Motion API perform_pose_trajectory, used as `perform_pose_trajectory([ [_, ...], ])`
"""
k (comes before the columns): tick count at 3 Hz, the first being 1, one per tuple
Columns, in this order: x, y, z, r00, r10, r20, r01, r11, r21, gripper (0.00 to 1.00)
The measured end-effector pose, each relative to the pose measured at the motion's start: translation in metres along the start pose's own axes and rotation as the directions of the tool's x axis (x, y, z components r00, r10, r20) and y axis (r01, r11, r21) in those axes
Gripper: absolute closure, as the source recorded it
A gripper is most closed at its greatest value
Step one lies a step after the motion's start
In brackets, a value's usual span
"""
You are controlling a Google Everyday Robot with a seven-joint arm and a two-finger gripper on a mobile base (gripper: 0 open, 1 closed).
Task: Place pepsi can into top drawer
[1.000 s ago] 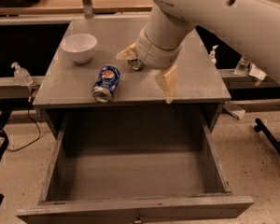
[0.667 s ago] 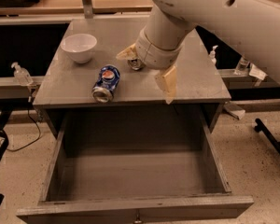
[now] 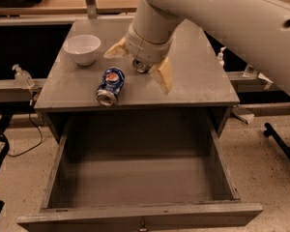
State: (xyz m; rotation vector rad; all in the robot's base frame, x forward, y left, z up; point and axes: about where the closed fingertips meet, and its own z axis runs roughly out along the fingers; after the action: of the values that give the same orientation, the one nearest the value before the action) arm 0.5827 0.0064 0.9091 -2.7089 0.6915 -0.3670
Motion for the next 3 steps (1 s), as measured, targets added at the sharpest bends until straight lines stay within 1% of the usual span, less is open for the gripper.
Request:
perform_pose_trajectory([
  [1,0.002,-0.031,0.003,0.984,-0.175,0.007,0.175,0.9838,0.038,0.0],
  [2,0.001,-0.049,0.022,0.961,-0.274,0.029,0.272,0.9614,0.04,0.0],
  [3,-0.001,-0.061,0.055,0.934,-0.353,0.05,0.353,0.9354,0.025,0.0],
])
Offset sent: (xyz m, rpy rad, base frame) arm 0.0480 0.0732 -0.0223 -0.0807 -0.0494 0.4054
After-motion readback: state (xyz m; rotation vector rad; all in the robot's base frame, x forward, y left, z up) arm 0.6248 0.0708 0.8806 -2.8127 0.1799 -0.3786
